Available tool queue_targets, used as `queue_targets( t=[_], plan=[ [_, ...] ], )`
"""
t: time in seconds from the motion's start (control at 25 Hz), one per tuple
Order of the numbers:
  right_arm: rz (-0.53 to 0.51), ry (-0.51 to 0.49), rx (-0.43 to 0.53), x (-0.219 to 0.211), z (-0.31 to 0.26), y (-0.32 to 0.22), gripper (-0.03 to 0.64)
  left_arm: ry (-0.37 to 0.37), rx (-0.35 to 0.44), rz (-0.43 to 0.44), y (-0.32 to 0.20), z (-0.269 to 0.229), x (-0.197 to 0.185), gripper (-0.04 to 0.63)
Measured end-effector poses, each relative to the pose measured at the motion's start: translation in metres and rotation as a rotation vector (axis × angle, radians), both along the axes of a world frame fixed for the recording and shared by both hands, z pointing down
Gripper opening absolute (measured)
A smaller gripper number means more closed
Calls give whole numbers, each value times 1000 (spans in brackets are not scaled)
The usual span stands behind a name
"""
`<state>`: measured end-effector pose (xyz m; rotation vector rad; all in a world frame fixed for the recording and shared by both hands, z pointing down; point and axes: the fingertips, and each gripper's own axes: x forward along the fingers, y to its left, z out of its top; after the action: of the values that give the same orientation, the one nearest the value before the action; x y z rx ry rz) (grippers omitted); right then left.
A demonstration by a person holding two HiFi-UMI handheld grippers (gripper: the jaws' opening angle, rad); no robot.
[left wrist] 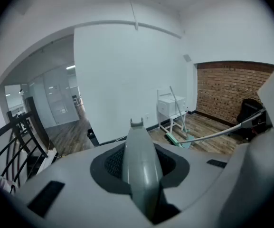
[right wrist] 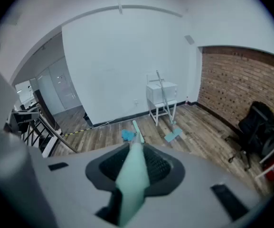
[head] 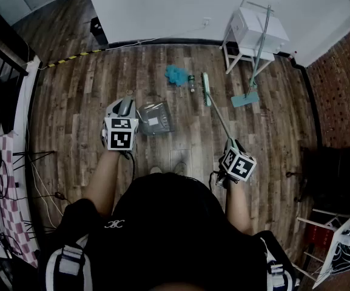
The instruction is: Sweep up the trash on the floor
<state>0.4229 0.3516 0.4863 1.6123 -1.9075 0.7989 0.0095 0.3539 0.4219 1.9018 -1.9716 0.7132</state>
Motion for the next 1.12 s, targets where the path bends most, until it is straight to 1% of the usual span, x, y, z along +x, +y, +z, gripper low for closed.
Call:
queue_targets(
  t=[0.24,0.52,0.88,1.12],
  plan=[
    [16,-20,-9,-3,2,-11,101,11,-10,-24,-7,2,-8,92],
    [30,-19,-1,-11,-1,-15,101,26,-6,-21,-12,5,-18,92],
    [39,0,17,-41,-8,-28,101,45,14,-15,-18,13,-49,92],
    [74,12,37,-54,-18,-40,101,55,18,0,-20,20,-68,92]
  ],
)
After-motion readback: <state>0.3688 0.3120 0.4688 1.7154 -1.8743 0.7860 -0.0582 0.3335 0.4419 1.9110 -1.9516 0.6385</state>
